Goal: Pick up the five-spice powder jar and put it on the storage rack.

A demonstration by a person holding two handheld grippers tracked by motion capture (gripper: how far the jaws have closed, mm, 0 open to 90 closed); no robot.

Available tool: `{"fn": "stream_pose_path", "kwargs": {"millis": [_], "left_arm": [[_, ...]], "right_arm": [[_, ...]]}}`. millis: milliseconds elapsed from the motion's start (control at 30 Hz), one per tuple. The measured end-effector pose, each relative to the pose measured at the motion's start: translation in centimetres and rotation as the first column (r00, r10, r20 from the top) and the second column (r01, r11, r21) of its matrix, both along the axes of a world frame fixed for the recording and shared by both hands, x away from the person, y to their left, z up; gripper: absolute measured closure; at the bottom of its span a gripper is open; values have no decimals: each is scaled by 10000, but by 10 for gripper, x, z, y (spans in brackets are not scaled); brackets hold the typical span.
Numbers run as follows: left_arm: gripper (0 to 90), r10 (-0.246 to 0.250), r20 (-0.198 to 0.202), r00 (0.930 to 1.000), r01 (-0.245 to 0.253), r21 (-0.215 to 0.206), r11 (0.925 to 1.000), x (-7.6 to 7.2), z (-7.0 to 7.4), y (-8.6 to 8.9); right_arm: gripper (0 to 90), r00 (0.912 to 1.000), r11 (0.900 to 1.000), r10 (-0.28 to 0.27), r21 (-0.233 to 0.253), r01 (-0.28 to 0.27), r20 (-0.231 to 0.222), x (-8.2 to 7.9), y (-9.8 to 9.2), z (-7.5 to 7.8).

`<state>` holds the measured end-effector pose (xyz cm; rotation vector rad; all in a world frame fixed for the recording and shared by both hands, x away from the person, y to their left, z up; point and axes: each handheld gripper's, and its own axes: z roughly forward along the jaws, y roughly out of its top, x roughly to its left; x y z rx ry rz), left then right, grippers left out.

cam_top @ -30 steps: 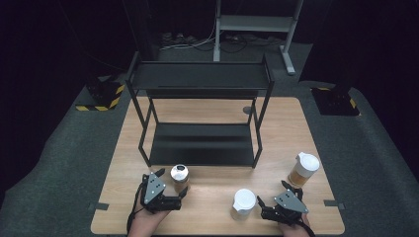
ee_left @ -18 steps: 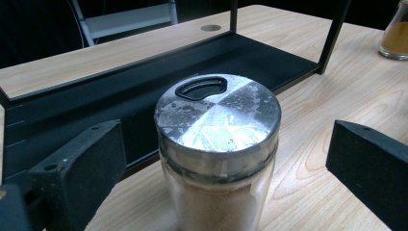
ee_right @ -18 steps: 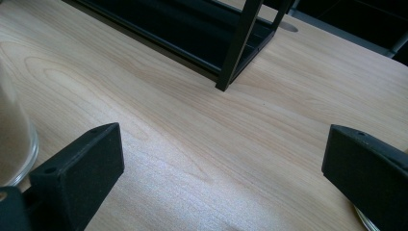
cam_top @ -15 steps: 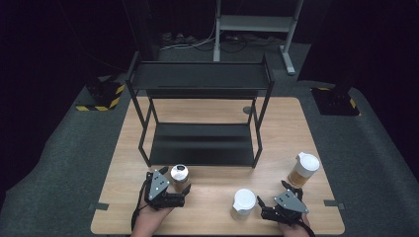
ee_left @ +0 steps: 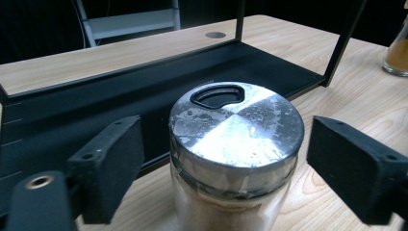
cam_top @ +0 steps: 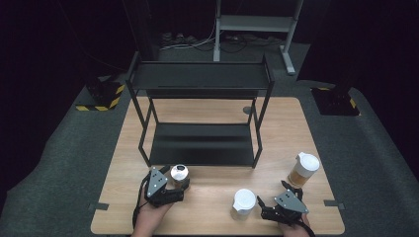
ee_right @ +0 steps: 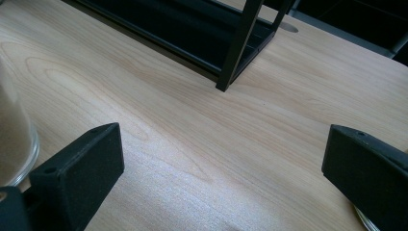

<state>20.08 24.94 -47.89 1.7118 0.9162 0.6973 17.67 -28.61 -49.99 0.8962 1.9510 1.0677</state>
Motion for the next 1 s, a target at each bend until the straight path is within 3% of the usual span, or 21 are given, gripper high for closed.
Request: {"fn": "stream_pose_path", "kwargs": {"millis": [367,567,700,1000], "left_arm": [[325,-179,33,9998,179,-201,9996,3,-4,2],[332,-187,41,9998,188,-368,9991,3,-5,4],[344,-193,225,9996,196,-130,9997,1,-4,2],[348,-158,187,9997,162,-204,9997,3,-4,3]], "right_arm": [[3,10000,10000,18,13,-18,3,0,0,0],[3,10000,10000,17,28,-17,10,0,-1,0],[3,10000,10000,22,24,-22,4,0,-1,0],[3,10000,10000,42,6,-42,-1,0,-1,0]]}}
